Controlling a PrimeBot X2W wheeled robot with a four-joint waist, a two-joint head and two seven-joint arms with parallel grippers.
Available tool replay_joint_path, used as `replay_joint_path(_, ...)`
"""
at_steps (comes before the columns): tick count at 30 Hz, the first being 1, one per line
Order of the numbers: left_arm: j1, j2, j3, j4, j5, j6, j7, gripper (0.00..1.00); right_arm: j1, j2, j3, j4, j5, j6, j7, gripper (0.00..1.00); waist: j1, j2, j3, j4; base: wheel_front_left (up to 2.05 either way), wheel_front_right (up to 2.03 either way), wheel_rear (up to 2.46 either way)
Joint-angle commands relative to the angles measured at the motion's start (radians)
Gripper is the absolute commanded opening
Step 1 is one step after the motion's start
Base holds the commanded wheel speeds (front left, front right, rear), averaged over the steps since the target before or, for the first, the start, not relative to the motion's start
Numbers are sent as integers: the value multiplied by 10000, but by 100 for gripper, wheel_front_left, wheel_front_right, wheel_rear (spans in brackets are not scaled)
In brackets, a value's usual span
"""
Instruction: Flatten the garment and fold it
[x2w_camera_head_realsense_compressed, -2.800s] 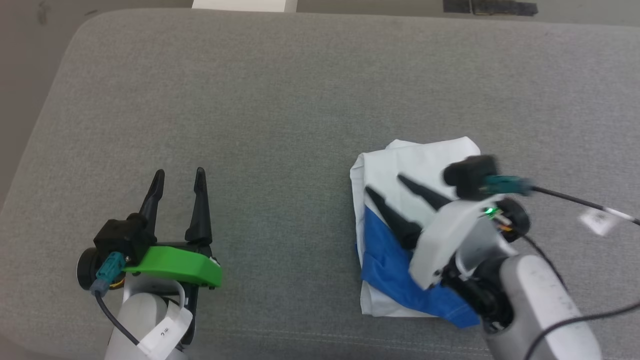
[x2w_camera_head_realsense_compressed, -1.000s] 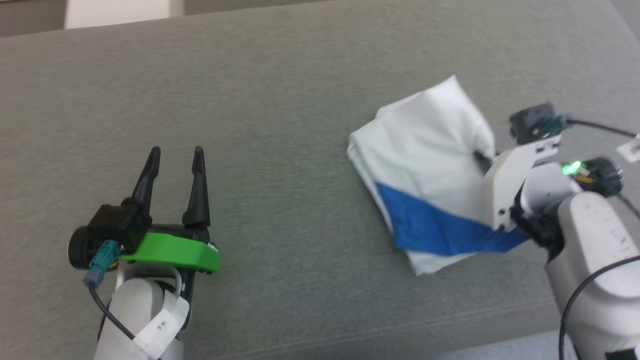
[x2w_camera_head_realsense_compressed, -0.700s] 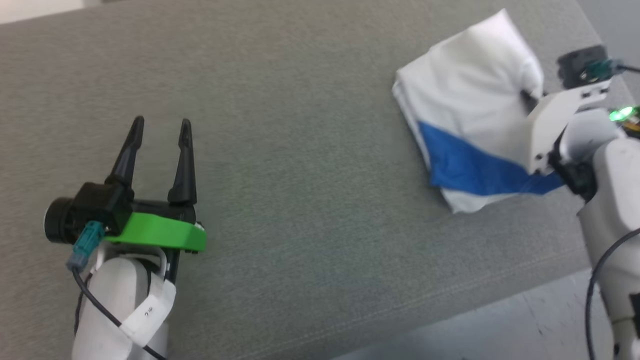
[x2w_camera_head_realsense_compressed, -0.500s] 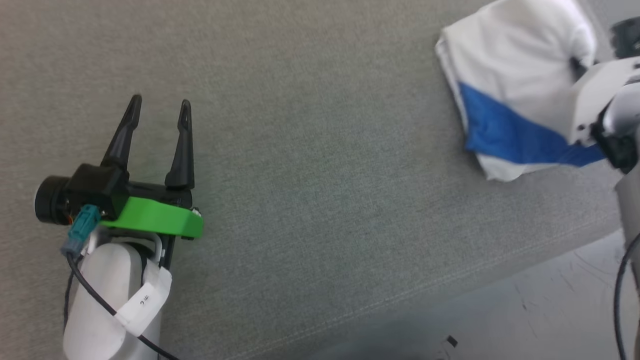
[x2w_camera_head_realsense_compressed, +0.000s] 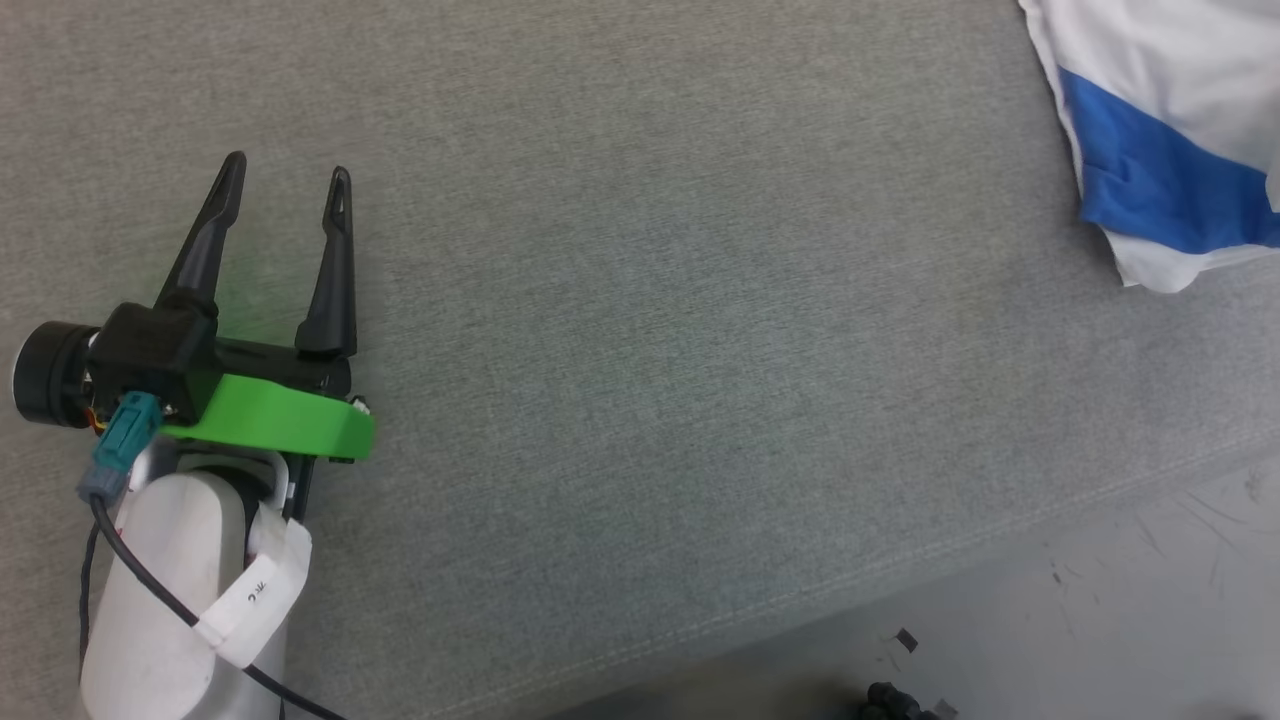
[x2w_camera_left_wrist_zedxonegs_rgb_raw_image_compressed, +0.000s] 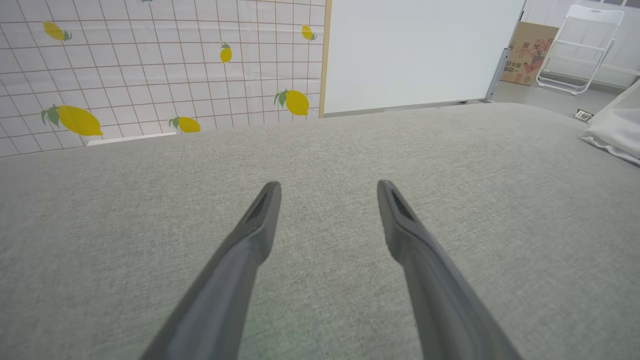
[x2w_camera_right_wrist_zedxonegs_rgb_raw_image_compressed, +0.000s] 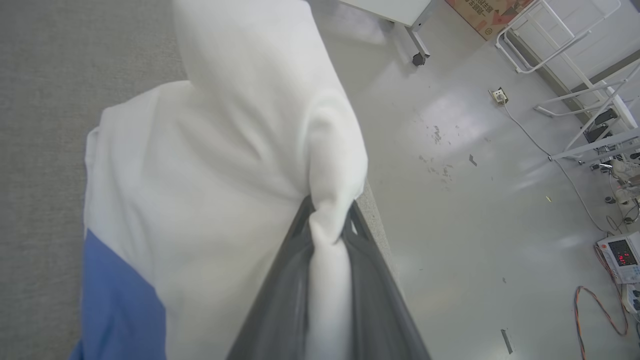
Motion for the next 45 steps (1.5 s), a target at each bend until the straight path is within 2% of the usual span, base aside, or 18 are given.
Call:
replay_joint_path(1, -57, 62, 34, -15, 75, 46, -10, 100, -190, 5, -162, 127, -215, -19, -111, 65, -1, -1, -37, 133, 0, 0, 0)
replay_joint_path(2, -36, 54, 36, 18, 54, 57, -29, 100, -198, 35, -251, 200, -327, -19, -110, 100, -1, -1, -97, 157, 0, 0, 0)
replay_joint_path(5, 116, -175, -20, 420, -128, 126, -304, 100, -34, 28, -518, 300, -879, -19, -553, 100, -1, -1, -740, 417, 0, 0, 0)
replay_joint_path(10, 404, -533, -66, 1064, -342, 200, -636, 100, 408, 99, -599, 199, -483, -19, -1498, 100, -1, -1, -1735, 793, 0, 0, 0)
replay_joint_path(16, 923, -970, -60, 1730, -666, 213, -817, 100, 1458, 292, 26, -419, 925, -19, -2770, 100, -1, -1, -2980, 1360, 0, 0, 0)
replay_joint_path(21, 1287, -1227, -92, 1973, -883, 169, -846, 100, 2852, 523, 1031, -1888, 2444, -19, -3398, 100, -1, -1, -3707, 1826, 0, 0, 0)
replay_joint_path(27, 1578, -1452, -115, 2054, -1049, 118, -850, 100, 4998, 885, 1670, -4357, 3498, -19, -3515, 100, -1, -1, -4217, 2353, 0, 0, 0)
replay_joint_path(33, 1785, -1587, -124, 2166, -1102, 92, -851, 100, 6789, 1383, 1847, -6128, 3609, -19, -3395, 100, -1, -1, -4470, 2778, 0, 0, 0)
replay_joint_path(37, 1895, -1648, -108, 2242, -1097, 113, -851, 100, 7652, 1722, 2005, -6771, 3357, -19, -3352, 100, -1, -1, -4614, 2999, 0, 0, 0)
replay_joint_path(45, 2098, -1724, -94, 2319, -1160, 132, -852, 100, 8822, 2472, 1956, -7299, 2941, -19, -3264, 100, -1, -1, -4798, 3298, 0, 0, 0)
